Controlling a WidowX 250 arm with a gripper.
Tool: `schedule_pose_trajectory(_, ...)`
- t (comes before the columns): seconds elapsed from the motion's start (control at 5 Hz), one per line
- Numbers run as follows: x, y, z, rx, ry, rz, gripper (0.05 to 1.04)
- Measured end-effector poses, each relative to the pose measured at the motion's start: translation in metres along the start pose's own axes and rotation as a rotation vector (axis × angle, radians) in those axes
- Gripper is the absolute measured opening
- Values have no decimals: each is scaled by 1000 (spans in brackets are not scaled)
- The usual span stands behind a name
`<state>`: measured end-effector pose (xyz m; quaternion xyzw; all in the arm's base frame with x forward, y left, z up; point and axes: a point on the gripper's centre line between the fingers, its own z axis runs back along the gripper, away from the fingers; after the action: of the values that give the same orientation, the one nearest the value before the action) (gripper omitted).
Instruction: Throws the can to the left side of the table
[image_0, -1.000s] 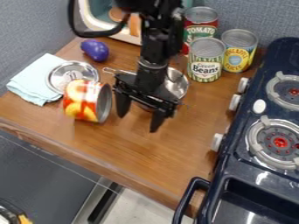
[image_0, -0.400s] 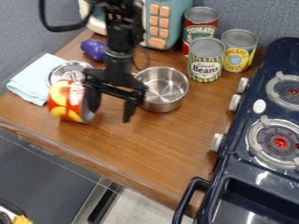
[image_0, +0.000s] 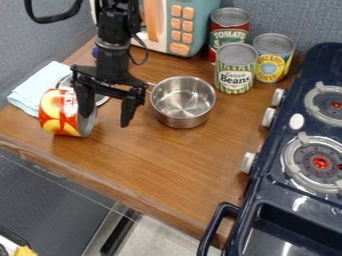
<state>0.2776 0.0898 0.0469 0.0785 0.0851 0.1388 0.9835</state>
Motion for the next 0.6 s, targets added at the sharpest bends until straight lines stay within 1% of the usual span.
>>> schedule_pose_trajectory(0.2,0,6,1,-4,12,14,1001)
schedule_pose_trajectory(0.4,1,7,3,-2,11,23,1001)
schedule_pose_trajectory(0.6,4,-2,1,1,-21,-20,1001)
